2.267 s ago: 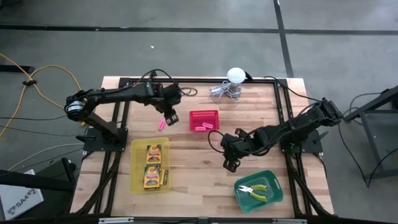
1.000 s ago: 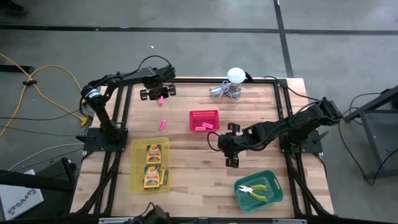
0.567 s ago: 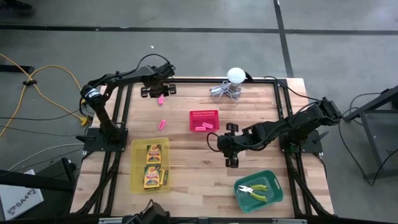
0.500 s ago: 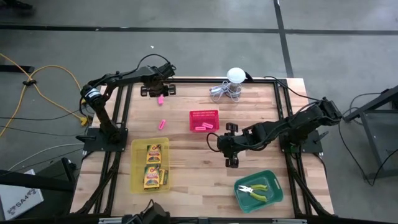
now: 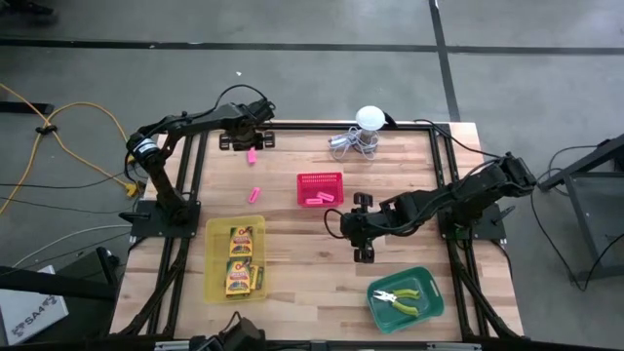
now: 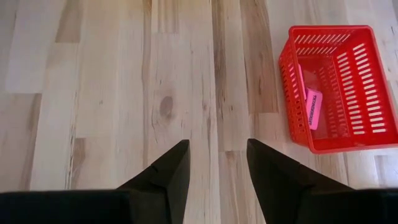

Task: Pick & Place School Supplies
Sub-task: Put the pink eraser into the red bin

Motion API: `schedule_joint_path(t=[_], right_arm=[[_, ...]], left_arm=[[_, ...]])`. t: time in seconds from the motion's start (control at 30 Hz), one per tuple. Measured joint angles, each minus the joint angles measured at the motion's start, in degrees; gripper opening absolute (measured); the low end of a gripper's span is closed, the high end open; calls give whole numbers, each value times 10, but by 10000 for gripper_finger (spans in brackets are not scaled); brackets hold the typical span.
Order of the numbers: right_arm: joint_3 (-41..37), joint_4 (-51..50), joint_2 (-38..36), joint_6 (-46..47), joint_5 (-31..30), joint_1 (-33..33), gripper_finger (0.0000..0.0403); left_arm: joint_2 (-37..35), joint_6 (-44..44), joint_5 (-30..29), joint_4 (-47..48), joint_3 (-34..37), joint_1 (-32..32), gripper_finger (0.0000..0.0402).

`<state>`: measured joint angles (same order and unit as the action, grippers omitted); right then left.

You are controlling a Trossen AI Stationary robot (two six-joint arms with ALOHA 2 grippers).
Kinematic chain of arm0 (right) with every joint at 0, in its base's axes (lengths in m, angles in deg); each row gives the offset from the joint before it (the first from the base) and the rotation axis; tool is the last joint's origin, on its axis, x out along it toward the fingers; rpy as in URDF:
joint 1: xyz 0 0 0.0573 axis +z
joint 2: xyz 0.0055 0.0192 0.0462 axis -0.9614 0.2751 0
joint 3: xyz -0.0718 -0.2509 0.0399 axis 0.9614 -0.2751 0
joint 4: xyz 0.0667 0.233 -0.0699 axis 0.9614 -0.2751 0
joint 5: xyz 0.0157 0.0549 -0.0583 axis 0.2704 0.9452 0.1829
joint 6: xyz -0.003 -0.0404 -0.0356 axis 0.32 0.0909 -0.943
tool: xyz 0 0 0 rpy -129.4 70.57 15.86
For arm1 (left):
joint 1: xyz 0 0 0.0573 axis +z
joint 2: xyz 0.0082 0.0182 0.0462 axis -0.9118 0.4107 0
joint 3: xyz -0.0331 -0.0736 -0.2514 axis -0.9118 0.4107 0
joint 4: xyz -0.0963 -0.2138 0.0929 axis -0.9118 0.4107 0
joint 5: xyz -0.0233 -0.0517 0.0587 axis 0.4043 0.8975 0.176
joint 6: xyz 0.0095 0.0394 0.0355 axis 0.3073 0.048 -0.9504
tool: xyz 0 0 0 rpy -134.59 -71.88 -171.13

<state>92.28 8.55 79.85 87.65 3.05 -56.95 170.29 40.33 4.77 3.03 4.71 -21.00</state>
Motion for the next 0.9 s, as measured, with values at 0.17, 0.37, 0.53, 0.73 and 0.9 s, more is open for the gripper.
schedule_joint_path(t=[0.17, 0.37, 0.53, 0.73, 0.9], right_arm=[[0, 0, 0, 1, 0, 0, 149], [0, 0, 0, 2, 0, 1, 149], [0, 0, 0, 2, 4, 1, 149], [0, 0, 0, 3, 4, 1, 149], [0, 0, 0, 3, 4, 1, 149]], left_arm=[[0, -2, -3, 0, 0, 0, 178], [0, 25, 11, 0, 0, -3, 227], [5, 47, 20, 1, 0, -3, 232], [37, 49, 18, 5, 0, -2, 232], [62, 50, 18, 4, 0, 5, 232]])
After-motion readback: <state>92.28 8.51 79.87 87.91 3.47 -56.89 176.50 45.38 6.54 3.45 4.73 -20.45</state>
